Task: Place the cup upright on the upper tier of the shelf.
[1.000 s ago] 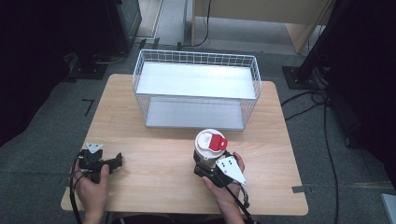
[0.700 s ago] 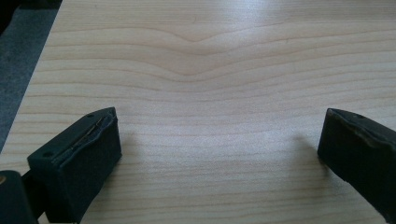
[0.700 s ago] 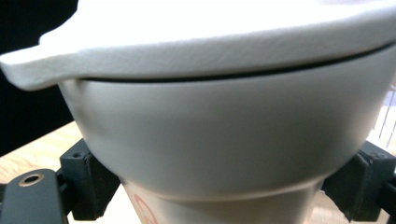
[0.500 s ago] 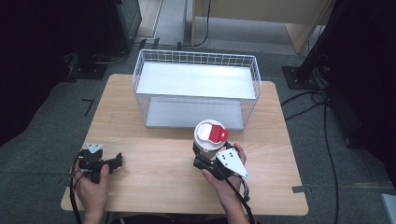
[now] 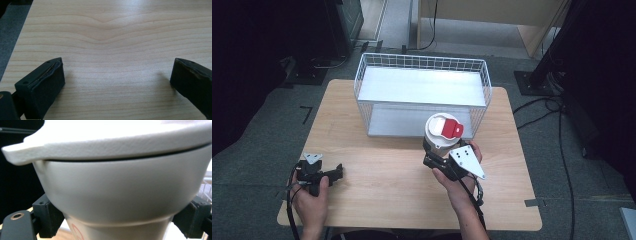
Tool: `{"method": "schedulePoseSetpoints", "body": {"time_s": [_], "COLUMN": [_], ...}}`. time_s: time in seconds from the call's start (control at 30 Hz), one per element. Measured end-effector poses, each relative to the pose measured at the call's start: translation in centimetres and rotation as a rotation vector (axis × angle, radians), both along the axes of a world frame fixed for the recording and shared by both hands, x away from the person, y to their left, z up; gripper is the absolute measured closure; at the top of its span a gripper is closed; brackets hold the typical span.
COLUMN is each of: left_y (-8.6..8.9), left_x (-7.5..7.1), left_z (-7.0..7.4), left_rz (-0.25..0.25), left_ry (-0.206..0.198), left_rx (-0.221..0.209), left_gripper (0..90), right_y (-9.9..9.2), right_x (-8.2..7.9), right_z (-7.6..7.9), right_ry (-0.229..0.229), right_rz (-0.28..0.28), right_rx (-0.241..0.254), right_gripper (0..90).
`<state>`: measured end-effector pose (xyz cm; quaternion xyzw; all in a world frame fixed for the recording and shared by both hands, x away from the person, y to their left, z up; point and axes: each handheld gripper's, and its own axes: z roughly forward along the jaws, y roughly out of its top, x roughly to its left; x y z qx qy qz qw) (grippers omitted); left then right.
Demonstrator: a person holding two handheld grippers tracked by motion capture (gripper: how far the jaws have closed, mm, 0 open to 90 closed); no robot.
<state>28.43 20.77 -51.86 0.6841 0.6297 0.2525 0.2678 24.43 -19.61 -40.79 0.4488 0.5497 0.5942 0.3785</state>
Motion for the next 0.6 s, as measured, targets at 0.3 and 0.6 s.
{"method": "schedulePoseSetpoints", "body": {"time_s": [0.3,0.6], "left_y": [0.0,0.0], "left_x": [0.0,0.0], "left_z": [0.0,0.0], "left_rz": [0.0,0.0], "left_ry": [0.0,0.0], "left_rx": [0.0,0.0], "left_gripper": [0.0,0.0], "right_y": [-0.1,0.0], "right_x": [0.9,2.0], "right_z": [1.8,3.9], "right_ry": [-0.029,-0.067], "right_rz": [-0.001,-0.01], "right_rx": [0.001,-0.013], "right_gripper": [11.9,11.9]}}
